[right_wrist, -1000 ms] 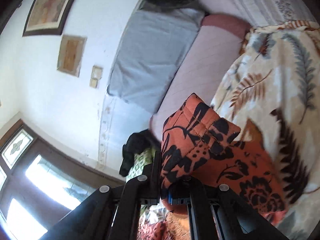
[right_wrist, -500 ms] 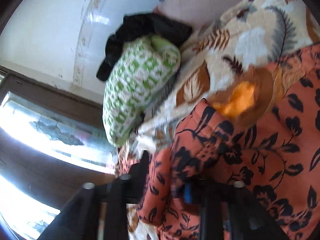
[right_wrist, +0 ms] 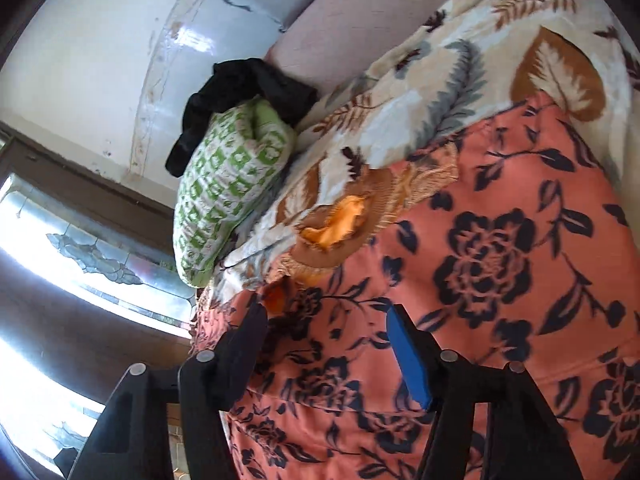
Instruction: Fold small clothes
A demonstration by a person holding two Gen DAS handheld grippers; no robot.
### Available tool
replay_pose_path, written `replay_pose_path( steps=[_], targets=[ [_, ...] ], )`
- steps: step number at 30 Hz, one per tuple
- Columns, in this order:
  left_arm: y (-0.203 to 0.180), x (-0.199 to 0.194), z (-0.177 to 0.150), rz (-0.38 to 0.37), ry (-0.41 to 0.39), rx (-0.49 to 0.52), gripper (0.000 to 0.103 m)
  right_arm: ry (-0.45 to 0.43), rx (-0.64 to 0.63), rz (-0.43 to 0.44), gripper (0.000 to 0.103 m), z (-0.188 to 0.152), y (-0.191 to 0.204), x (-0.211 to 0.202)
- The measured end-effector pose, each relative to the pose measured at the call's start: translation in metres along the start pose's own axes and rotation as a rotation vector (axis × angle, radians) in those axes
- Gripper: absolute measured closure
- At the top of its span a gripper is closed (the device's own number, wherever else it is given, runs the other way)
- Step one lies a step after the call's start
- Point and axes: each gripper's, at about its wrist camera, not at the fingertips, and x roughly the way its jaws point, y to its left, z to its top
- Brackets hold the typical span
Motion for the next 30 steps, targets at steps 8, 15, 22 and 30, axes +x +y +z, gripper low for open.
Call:
replay_pose_path(
  steps=[8, 15, 22, 30],
  targets=[
    [-0.105, 0.060, 0.024, 0.046, 0.035, 0.113, 0.000, -0.089, 0.057, 0.090, 0.068, -0.032, -0.085, -0.023],
    [-0.157, 0.135, 0.038, 0.275, 0.090, 0.211, 0.000, -0.092, -0.003, 0.096, 0.068, -0.030, -0.083, -0.025],
    [-0.069, 0.127, 0.052, 0.367, 0.113, 0.051, 0.000, -0.094, -0.019, 0.103, 0.066, -0.034, -0.080, -0.023],
    [0.041, 0.078, 0.040, 0.402, 0.064, -0.058, 0.000, -0.098, -0.035, 0.081, 0.066, -0.035, -0.074, -0.021]
  ],
)
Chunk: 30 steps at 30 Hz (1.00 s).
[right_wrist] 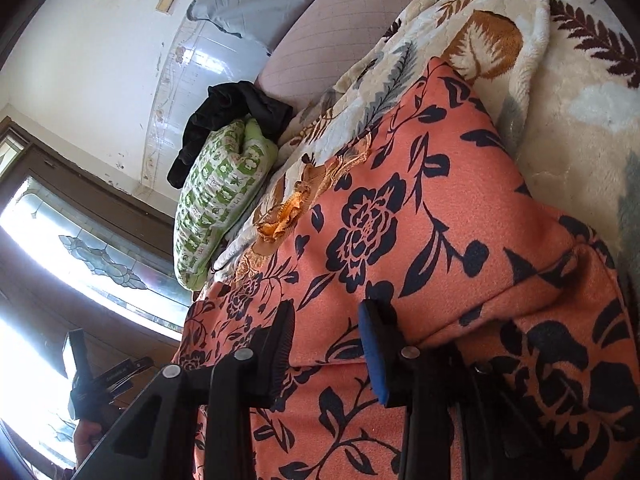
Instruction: Fold small clothes
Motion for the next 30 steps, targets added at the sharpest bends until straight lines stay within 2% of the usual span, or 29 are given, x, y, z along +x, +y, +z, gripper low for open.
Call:
replay_pose_path(
  steps=[3, 7, 9, 12, 14, 16, 18, 20, 23, 25, 30],
  targets=[
    [0.047, 0.022, -0.011, -0.029, 0.049, -0.065, 0.000, -0.004, -0.015, -0.014, 0.066, 0.000, 0.002, 0.001],
    [0.100, 0.054, -0.019, -0.102, 0.121, -0.206, 0.000, -0.017, -0.023, -0.024, 0.066, -0.001, 0.004, 0.002],
    [0.117, 0.065, -0.015, -0.200, 0.129, -0.271, 0.000, -0.024, -0.029, -0.030, 0.066, -0.002, 0.004, 0.002],
    [0.129, 0.083, 0.000, -0.413, 0.149, -0.395, 0.000, -0.030, -0.032, -0.029, 0.066, -0.002, 0.003, 0.002],
    [0.126, 0.094, 0.013, -0.502, 0.158, -0.461, 0.000, -0.031, -0.031, -0.022, 0.066, -0.001, 0.002, 0.001],
    [0.120, 0.107, 0.027, -0.517, 0.166, -0.509, 0.001, -0.034, -0.027, -0.016, 0.066, -0.001, 0.001, 0.001],
    [0.113, 0.124, 0.042, -0.520, 0.181, -0.534, 0.012, -0.036, -0.025, -0.012, 0.066, -0.001, 0.001, 0.002],
    [0.108, 0.148, 0.055, -0.548, 0.224, -0.583, 0.033, -0.039, -0.024, -0.007, 0.066, -0.002, 0.000, 0.002],
    [0.100, 0.181, 0.066, -0.577, 0.283, -0.647, 0.037, -0.043, -0.017, 0.000, 0.066, -0.003, -0.001, 0.002],
    [0.096, 0.194, 0.071, -0.566, 0.268, -0.680, 0.037, -0.047, -0.012, 0.004, 0.066, -0.004, 0.000, 0.002],
    [0.073, 0.221, 0.083, -0.545, 0.282, -0.643, 0.037, -0.053, -0.007, 0.008, 0.066, -0.006, 0.002, 0.004]
  ],
)
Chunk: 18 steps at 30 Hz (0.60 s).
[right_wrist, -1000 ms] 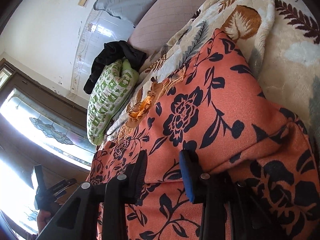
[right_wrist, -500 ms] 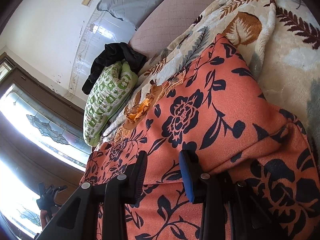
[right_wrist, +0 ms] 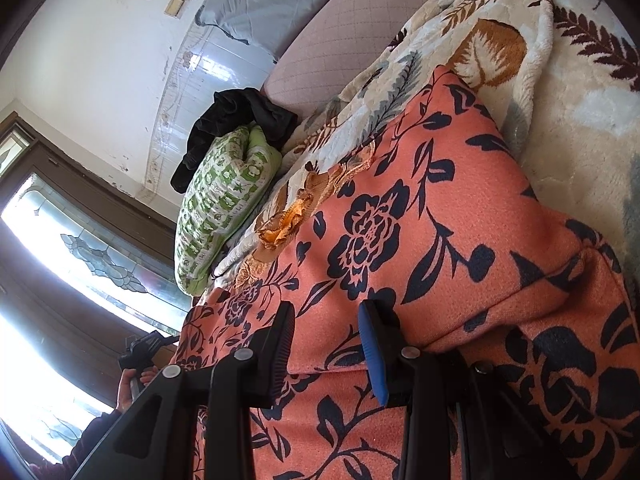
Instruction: Fold small clothes
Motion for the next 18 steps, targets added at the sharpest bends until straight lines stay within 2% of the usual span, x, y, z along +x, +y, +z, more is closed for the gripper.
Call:
replay_pose_path(
  steps=[1, 2, 3, 4, 7, 10, 12, 15, 16, 18],
  targets=[
    [-0.004, 0.003, 0.001, 0.022, -0.014, 0.018, 0.046, 0.001, 0.000, 0.000, 0.066, 0.000, 0.000, 0.000],
    [-0.007, 0.004, 0.003, 0.032, -0.024, 0.029, 0.063, 0.002, -0.001, -0.007, 0.066, 0.000, 0.001, 0.000],
    [-0.008, 0.007, 0.004, 0.028, -0.018, 0.031, 0.073, 0.012, -0.003, -0.028, 0.066, 0.001, 0.004, 0.000],
    [-0.008, 0.011, 0.006, 0.025, -0.005, 0.028, 0.091, 0.030, -0.010, -0.053, 0.064, 0.003, 0.011, 0.002],
    [-0.009, 0.013, 0.008, 0.020, -0.015, 0.034, 0.095, 0.119, -0.075, 0.045, 0.064, 0.005, 0.054, 0.026],
    [-0.013, 0.002, 0.008, -0.013, -0.041, 0.055, 0.097, 0.272, -0.232, 0.023, 0.064, -0.006, 0.116, 0.090],
    [-0.018, -0.010, 0.009, -0.041, -0.056, 0.072, 0.097, 0.335, -0.288, 0.034, 0.064, -0.020, 0.149, 0.134],
    [-0.029, -0.035, 0.013, -0.077, -0.079, 0.114, 0.097, 0.418, -0.317, 0.003, 0.064, -0.044, 0.188, 0.196],
    [-0.034, -0.045, 0.015, -0.085, -0.089, 0.129, 0.097, 0.438, -0.358, -0.050, 0.070, -0.054, 0.193, 0.214],
    [-0.044, -0.066, 0.017, -0.112, -0.112, 0.156, 0.097, 0.382, -0.492, -0.127, 0.071, -0.067, 0.205, 0.224]
  ],
)
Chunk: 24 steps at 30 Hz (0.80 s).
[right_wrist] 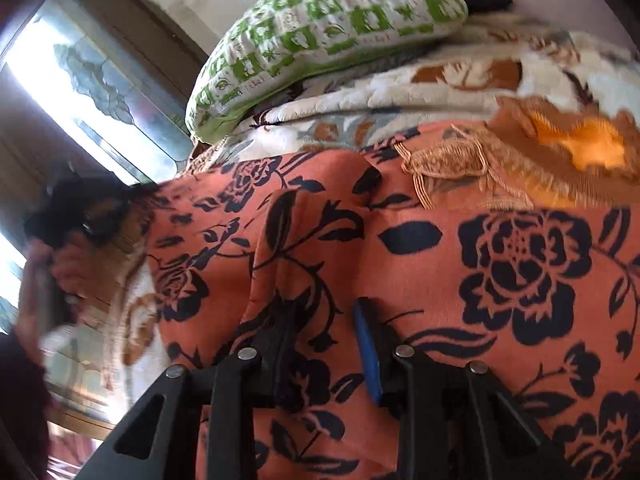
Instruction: Fold small clothes
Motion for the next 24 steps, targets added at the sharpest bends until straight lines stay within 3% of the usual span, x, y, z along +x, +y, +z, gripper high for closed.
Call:
replay_pose_path(
  steps=[2, 4, 6, 10, 15, 19, 20, 21, 24],
  targets=[
    [-0.016, -0.021, 0.006, -0.024, -0.030, 0.034, 0.097, 0.037, 0.008, -0.010, 0.072, 0.003, 0.002, -0.006],
    [-0.034, -0.041, 0.010, -0.059, -0.058, 0.073, 0.097, 0.073, 0.054, 0.044, 0.069, 0.005, -0.006, -0.022],
    [-0.059, -0.062, 0.009, -0.094, -0.074, 0.115, 0.097, 0.043, 0.120, 0.084, 0.069, 0.003, -0.023, -0.048],
    [-0.121, -0.099, -0.011, -0.153, -0.086, 0.249, 0.097, -0.023, 0.181, 0.059, 0.069, -0.008, -0.065, -0.101],
    [-0.212, -0.128, -0.056, -0.201, -0.075, 0.437, 0.097, -0.087, 0.332, 0.011, 0.069, -0.025, -0.136, -0.154],
    [-0.284, -0.139, -0.099, -0.260, -0.041, 0.565, 0.097, -0.032, 0.525, -0.009, 0.070, -0.047, -0.205, -0.166],
    [-0.302, -0.141, -0.110, -0.272, -0.030, 0.601, 0.097, -0.036, 0.567, 0.032, 0.070, -0.054, -0.218, -0.172],
    [-0.319, -0.142, -0.124, -0.286, -0.021, 0.642, 0.097, -0.063, 0.595, 0.072, 0.070, -0.059, -0.225, -0.181],
    [-0.369, -0.131, -0.178, -0.288, 0.050, 0.821, 0.095, -0.166, 0.597, 0.069, 0.068, -0.071, -0.236, -0.219]
  ],
)
